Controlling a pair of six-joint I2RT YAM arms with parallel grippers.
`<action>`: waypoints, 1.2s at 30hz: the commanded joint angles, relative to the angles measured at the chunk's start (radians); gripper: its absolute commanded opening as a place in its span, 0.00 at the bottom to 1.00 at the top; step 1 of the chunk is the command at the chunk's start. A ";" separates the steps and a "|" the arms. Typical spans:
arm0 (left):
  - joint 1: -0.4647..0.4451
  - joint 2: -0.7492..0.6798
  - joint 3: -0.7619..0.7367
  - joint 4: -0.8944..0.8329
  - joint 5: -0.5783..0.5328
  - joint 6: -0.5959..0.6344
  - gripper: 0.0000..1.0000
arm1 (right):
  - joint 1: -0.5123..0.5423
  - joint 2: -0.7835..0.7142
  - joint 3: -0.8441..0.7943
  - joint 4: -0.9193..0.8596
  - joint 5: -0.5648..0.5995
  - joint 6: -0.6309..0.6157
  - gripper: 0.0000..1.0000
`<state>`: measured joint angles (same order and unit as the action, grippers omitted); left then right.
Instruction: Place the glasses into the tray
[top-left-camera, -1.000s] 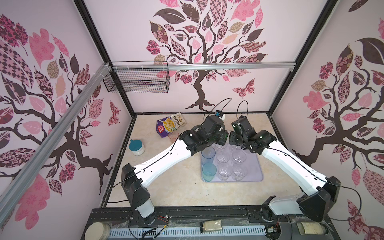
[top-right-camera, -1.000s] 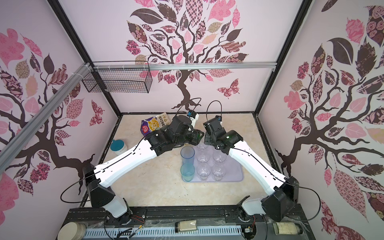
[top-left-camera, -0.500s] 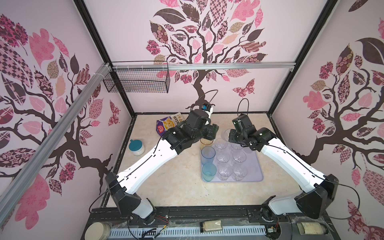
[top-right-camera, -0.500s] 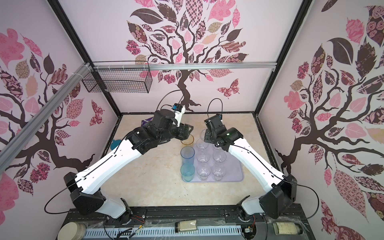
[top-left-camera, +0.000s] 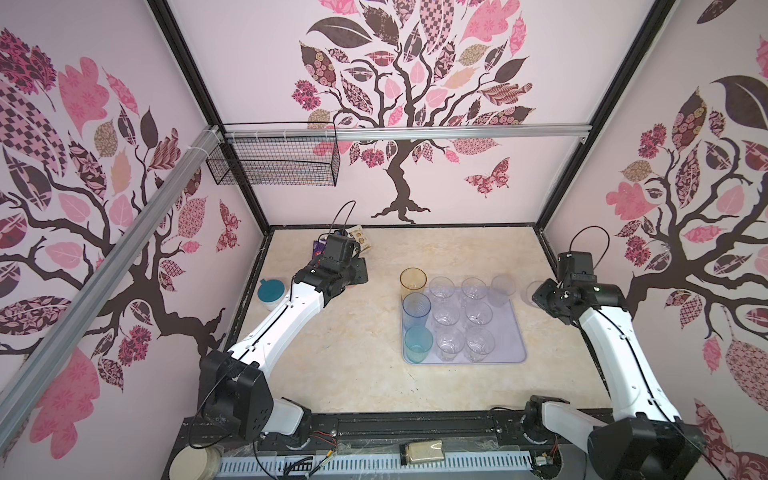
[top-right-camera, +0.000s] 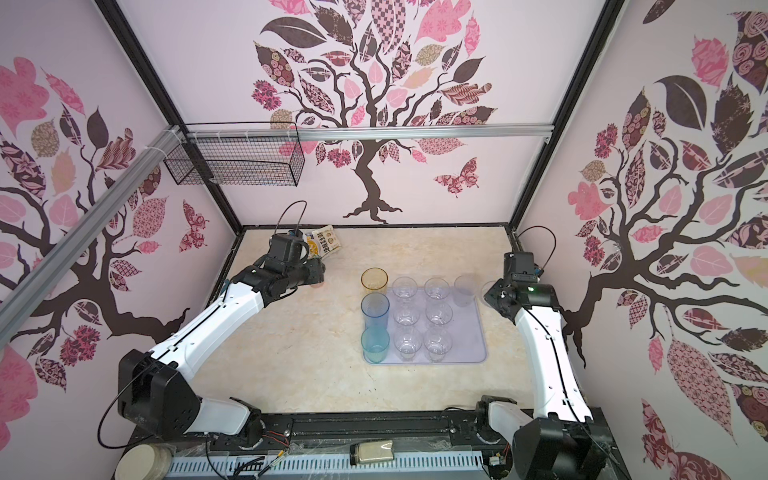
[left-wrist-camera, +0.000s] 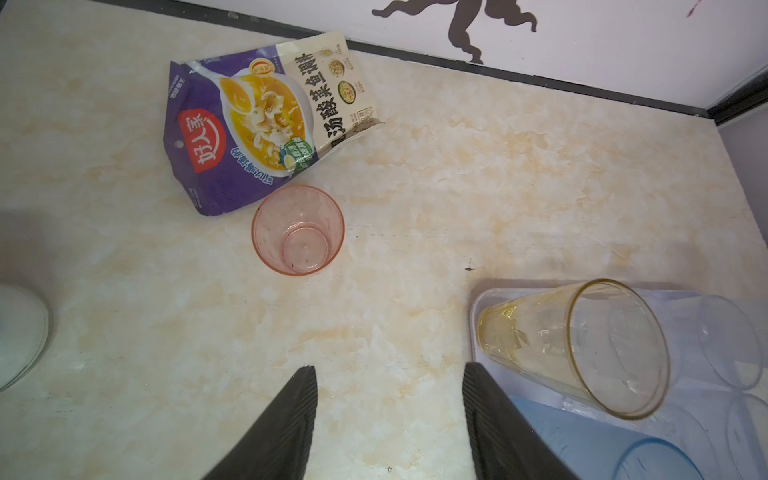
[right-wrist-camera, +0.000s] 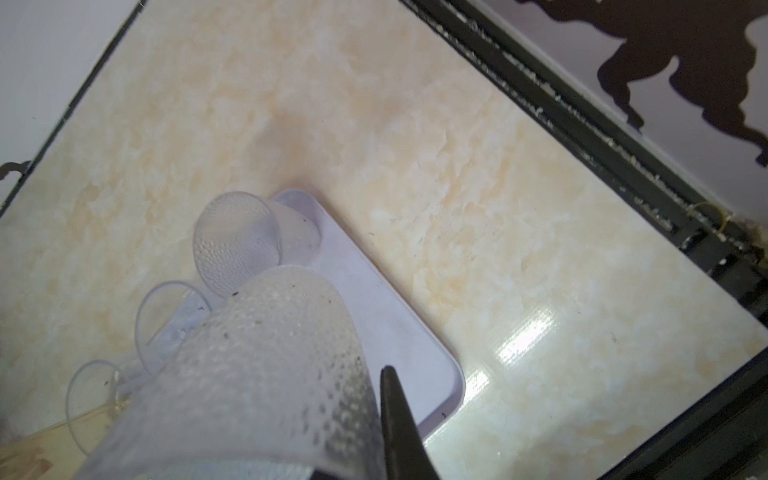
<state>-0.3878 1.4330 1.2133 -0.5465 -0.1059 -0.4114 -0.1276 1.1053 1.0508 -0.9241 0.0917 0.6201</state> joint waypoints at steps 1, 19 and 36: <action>0.001 0.004 -0.023 0.075 0.022 -0.013 0.59 | 0.002 -0.006 -0.071 0.022 -0.114 0.055 0.00; 0.042 0.007 -0.046 0.100 0.069 -0.040 0.59 | 0.007 0.231 -0.236 0.217 -0.152 0.001 0.00; 0.072 0.027 -0.056 0.109 0.096 -0.058 0.59 | 0.050 0.347 -0.144 0.217 -0.067 -0.042 0.23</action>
<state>-0.3248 1.4502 1.1870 -0.4561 -0.0246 -0.4591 -0.0925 1.4364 0.8703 -0.6872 -0.0032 0.5869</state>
